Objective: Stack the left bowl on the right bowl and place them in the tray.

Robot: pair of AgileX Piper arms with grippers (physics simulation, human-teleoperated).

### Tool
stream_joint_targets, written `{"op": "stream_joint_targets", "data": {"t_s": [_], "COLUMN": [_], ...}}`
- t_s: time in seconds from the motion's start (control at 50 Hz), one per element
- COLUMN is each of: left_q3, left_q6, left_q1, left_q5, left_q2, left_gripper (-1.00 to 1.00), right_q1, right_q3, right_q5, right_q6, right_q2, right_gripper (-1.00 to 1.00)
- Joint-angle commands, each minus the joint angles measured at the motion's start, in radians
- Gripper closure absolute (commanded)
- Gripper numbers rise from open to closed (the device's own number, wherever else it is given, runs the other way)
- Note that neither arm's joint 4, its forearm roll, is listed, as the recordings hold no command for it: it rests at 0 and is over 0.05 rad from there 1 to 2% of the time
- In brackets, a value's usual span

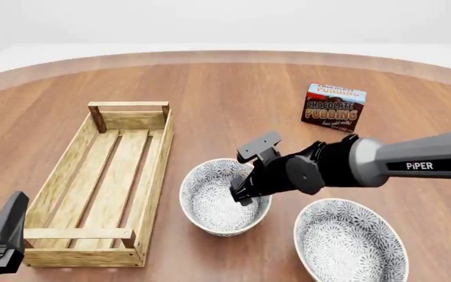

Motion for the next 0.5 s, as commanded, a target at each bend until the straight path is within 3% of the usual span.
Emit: {"op": "stream_joint_targets", "data": {"t_s": [0.02,0.32,0.34,0.5], "left_q3": [0.0,0.0,0.0,0.0], "left_q6": [0.0,0.0,0.0,0.0], "left_q1": [0.0,0.0,0.0,0.0], "left_q5": [0.0,0.0,0.0,0.0], "left_q2": [0.0,0.0,0.0,0.0], "left_gripper": [-1.0,-1.0,-1.0,-1.0], "right_q1": [-0.022,0.007,0.023,0.011], "right_q3": [0.027,0.054,0.055,0.052], "right_q5": [-0.043,-0.114,-0.123,-0.095], "right_q6": [0.006,0.04,0.038,0.018], "right_q2": [0.04,0.112,0.138,0.084], "right_gripper": [-1.0,-1.0,1.0,1.0]}}
